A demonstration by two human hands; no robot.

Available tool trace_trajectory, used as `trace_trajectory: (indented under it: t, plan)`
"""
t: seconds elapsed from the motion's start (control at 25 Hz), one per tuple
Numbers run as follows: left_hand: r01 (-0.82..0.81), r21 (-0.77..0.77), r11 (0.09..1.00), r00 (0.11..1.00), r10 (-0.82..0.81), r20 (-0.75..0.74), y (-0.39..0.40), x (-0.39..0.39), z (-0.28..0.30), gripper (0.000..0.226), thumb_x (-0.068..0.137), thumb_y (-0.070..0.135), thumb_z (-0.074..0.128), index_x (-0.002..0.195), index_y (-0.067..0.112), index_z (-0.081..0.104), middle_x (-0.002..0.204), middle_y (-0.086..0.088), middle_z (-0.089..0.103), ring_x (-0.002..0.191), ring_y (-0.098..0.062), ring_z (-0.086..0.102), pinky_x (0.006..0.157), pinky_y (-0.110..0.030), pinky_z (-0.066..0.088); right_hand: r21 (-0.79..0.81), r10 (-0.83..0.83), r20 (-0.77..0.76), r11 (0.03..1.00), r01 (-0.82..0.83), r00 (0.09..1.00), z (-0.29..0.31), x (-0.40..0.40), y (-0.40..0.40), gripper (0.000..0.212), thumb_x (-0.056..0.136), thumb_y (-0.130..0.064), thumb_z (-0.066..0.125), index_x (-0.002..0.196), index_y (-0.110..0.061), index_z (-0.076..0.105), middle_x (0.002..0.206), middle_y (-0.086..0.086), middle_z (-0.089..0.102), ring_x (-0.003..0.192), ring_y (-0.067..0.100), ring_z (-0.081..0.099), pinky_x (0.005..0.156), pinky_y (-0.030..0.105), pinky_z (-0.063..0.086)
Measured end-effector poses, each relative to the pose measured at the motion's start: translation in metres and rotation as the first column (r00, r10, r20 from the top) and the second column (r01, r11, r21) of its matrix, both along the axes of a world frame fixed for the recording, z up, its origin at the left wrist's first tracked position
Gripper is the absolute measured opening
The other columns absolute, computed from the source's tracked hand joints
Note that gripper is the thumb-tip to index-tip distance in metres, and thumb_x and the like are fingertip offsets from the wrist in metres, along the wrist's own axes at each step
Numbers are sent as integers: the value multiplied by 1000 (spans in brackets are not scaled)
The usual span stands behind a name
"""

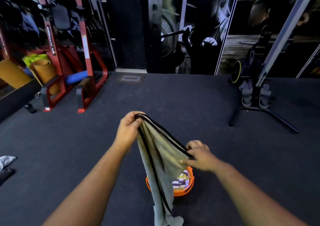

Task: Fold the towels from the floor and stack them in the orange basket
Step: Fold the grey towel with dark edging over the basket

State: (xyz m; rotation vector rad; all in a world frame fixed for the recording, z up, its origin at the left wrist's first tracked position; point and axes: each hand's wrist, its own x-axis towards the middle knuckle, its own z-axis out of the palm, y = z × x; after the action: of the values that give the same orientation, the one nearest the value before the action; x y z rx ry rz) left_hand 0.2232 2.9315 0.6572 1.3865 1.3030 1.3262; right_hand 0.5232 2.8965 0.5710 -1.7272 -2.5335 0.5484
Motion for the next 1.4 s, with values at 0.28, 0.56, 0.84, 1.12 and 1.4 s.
trace_trajectory:
  t: [0.28, 0.56, 0.84, 1.12, 1.4]
  plan:
    - [-166, 67, 984, 664, 162, -730, 43, -51, 9, 29, 98, 12, 55, 122, 21, 68, 115, -8, 73, 108, -32, 67, 88, -39, 50, 479, -283, -275, 788, 386, 919, 93, 22, 38, 16, 90, -38, 70, 88, -22, 72, 98, -4, 65, 94, 22, 62, 70, 37, 52]
    - [-31, -123, 992, 979, 56, 199, 42, 2, 72, 18, 104, 27, 51, 95, 23, 66, 84, 3, 68, 85, -20, 61, 74, -34, 48, -151, -285, -941, 837, 526, 183, 170, 12, 59, 25, 87, -19, 71, 71, -22, 51, 67, -1, 53, 65, 16, 51, 61, 35, 41]
    - [458, -193, 868, 292, -352, -889, 20, 41, 144, 28, 79, 41, 84, 82, 27, 61, 77, 12, 64, 82, -16, 65, 70, -30, 44, -48, 17, -988, 914, 404, -156, 197, -15, 34, 26, 95, -4, 66, 113, -18, 54, 89, -1, 70, 85, 13, 66, 77, 26, 54]
    - [491, -13, 871, 838, -468, 279, 2, 54, 188, 28, 81, 12, 68, 107, 1, 67, 91, -15, 75, 88, -26, 74, 76, -36, 62, -273, -228, -818, 962, -7, 527, 84, -23, -6, 80, 70, -48, 89, 136, -17, 55, 127, -12, 67, 120, 4, 61, 100, 21, 47]
    - [415, -155, 897, 819, -294, 492, 7, 34, 63, 56, 102, 65, 21, 131, 36, 58, 127, 11, 65, 124, -19, 58, 99, -42, 51, -528, -526, -849, 841, 118, -47, 91, -57, -14, 29, 92, -24, 70, 110, -2, 74, 109, 25, 73, 100, 34, 72, 91, 40, 57]
